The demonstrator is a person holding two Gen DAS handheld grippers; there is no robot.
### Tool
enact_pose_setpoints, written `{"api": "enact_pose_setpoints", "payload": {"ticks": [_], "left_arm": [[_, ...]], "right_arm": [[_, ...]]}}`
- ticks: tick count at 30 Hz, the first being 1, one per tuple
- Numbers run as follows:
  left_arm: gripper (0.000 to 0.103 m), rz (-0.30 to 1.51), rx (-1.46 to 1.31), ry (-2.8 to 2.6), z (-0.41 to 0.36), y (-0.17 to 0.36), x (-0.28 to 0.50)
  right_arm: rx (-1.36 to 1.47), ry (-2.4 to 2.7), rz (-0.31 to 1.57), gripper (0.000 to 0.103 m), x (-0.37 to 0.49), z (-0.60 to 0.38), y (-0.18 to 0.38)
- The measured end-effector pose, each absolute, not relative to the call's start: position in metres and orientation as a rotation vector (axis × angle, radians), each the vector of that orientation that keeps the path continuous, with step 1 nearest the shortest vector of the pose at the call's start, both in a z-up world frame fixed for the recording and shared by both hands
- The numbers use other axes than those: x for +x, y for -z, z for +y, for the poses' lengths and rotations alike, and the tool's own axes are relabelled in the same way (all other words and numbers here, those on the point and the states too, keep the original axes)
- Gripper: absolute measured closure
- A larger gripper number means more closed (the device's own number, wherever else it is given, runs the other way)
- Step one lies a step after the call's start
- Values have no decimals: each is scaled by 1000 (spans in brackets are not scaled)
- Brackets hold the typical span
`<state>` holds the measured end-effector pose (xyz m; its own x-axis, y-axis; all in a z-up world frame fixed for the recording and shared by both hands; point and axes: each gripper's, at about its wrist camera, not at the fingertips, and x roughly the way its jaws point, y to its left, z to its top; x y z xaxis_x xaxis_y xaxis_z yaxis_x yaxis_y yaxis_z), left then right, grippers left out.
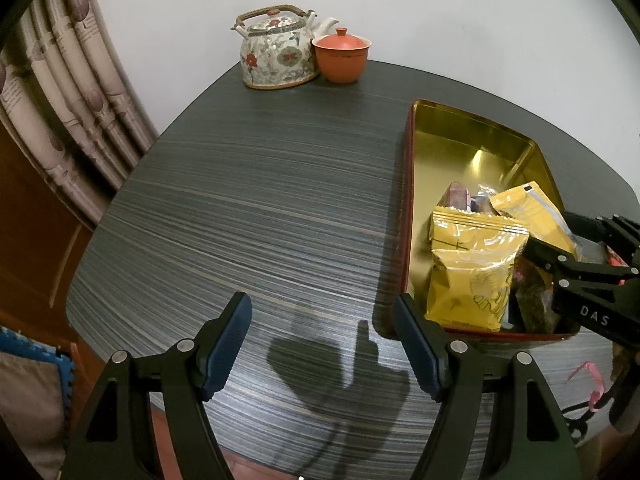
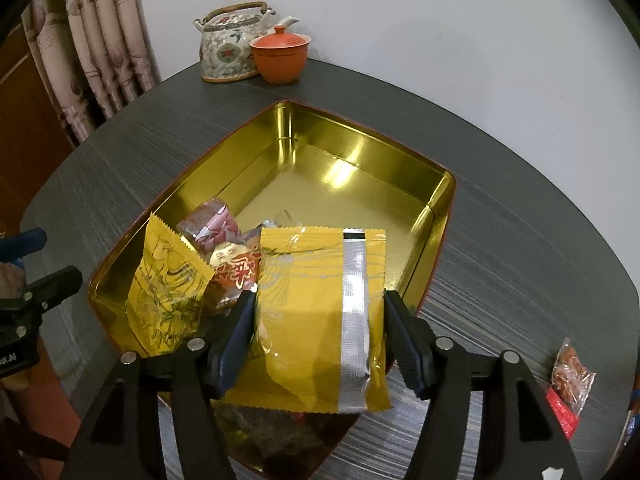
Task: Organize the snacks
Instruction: 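Carry the yellow silver-strip packet into the gold tin and open the right gripper, then grasp the clear bag of twisted biscuits with the right gripper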
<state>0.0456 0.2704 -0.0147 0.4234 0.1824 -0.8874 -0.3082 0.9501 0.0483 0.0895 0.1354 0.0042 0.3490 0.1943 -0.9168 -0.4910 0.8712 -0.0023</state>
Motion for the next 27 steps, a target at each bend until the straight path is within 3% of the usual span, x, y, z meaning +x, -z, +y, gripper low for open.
{"api": "enact_pose_setpoints", "payload": {"ticks": [4, 8, 18, 27], "left_arm": [[29, 1095, -127, -308, 269, 15, 45], [29, 1096, -125, -308, 269, 16, 46], [29, 1100, -126, -312, 268, 16, 45], [29, 1103, -117, -320, 268, 18, 46]], "right_arm": [[-290, -454, 1123, 38, 87, 132, -8], [-266, -450, 1098, 29, 86, 126, -17], [-203, -377, 1030, 27, 90, 78, -41], [-255, -209, 1080, 27, 126, -32, -30]]}}
